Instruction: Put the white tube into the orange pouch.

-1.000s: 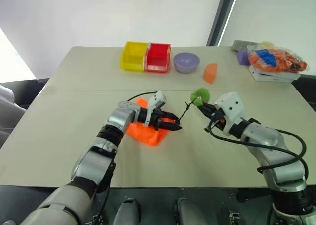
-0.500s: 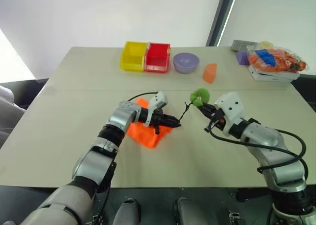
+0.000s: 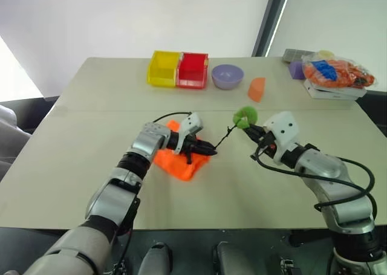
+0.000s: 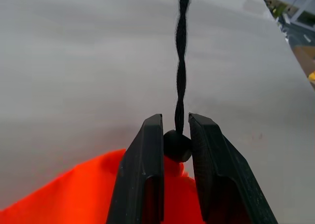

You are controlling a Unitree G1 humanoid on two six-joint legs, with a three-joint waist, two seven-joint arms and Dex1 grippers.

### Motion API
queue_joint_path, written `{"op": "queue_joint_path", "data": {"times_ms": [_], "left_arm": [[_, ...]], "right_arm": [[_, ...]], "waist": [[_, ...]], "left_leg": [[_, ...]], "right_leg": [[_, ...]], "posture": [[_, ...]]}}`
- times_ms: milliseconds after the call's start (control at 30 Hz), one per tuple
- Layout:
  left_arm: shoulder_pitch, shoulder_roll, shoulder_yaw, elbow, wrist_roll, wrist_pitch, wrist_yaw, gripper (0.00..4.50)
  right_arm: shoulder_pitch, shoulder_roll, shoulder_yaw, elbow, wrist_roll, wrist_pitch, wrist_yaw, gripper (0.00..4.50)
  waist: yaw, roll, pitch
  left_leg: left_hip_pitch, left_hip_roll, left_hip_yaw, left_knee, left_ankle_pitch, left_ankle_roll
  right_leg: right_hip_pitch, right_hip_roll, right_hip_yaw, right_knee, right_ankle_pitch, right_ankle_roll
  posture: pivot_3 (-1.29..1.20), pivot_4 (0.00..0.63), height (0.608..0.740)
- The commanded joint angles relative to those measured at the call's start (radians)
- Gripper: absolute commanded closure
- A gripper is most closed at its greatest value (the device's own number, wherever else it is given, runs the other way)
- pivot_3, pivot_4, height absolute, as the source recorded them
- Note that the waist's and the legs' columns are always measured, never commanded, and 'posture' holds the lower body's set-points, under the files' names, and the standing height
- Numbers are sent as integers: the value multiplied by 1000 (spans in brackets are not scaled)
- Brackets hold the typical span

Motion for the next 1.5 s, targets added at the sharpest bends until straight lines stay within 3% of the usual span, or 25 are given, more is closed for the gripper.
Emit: {"op": "queue_joint_path", "data": {"times_ms": [33,833,1367,1467,1500], "left_arm": [[18,33,-27,-21,39,-40,-18,4000],[121,199,-107,-168,94,-55,-88,4000],[177,251,-82,-312,14,60,-129,4000],[178,254,-68,-336,-19,113,-139,2858],[181,257,-57,-352,-30,125,-135,2295]], "right_arm": [[-19,-18,-31,19,-47,-33,-38,4500],[-45,-37,-22,188,-223,-3,-146,4500],[-14,-18,95,161,-265,-23,-106,4500],[-7,-21,109,156,-262,-20,-85,4500],[-1,-15,112,142,-241,-2,-65,4164]], "waist": [[0,0,0],[-6,1,0],[-9,2,-1],[-8,2,-1],[-8,2,-1]], "left_leg": [[0,0,0,0,0,0],[1,0,0,0,0,0],[2,3,0,0,0,0],[2,4,0,0,0,0],[3,4,-1,0,0,0]], "right_leg": [[0,0,0,0,0,0],[0,0,0,2,0,0],[0,4,1,2,0,-1],[0,5,1,3,0,-1],[0,6,1,3,0,-1]], "posture": [[0,150,740],[0,150,740],[0,150,740],[0,150,740],[0,150,740]]}}
